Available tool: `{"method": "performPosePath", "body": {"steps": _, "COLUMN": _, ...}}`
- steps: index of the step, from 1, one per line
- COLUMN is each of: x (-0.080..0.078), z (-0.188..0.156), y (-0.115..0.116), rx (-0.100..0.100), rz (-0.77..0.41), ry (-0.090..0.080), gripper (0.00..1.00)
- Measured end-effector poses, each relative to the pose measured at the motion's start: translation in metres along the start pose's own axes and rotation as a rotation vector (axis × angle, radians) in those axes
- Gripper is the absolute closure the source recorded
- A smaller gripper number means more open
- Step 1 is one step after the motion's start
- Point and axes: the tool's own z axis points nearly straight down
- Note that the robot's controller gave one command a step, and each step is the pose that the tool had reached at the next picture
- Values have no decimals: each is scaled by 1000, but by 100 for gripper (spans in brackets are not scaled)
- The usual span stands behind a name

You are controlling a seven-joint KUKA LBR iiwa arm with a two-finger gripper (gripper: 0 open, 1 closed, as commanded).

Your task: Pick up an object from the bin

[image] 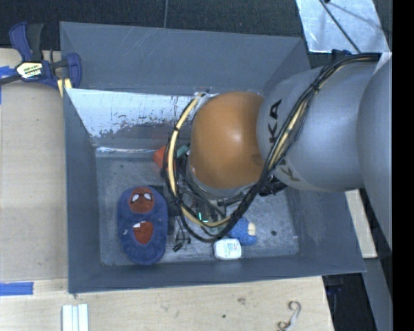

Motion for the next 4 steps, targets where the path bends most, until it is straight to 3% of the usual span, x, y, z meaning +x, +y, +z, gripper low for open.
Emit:
{"method": "performPosePath", "body": {"steps": 1, "x": -39, "z": 80, "y": 26, "rx": -2, "rz": 98, "ry": -5, "gripper": 0}}
{"method": "performPosePath", "body": {"steps": 2, "x": -43, "z": 72, "y": 26, "rx": -6, "rz": 102, "ry": -21, "gripper": 100}}
{"method": "performPosePath", "body": {"steps": 3, "x": -32, "z": -152, "y": 34, "rx": -5, "rz": 43, "ry": -16, "gripper": 100}}
{"method": "performPosePath", "body": {"steps": 4, "x": -30, "z": -148, "y": 33, "rx": -2, "rz": 42, "ry": -7, "gripper": 0}}
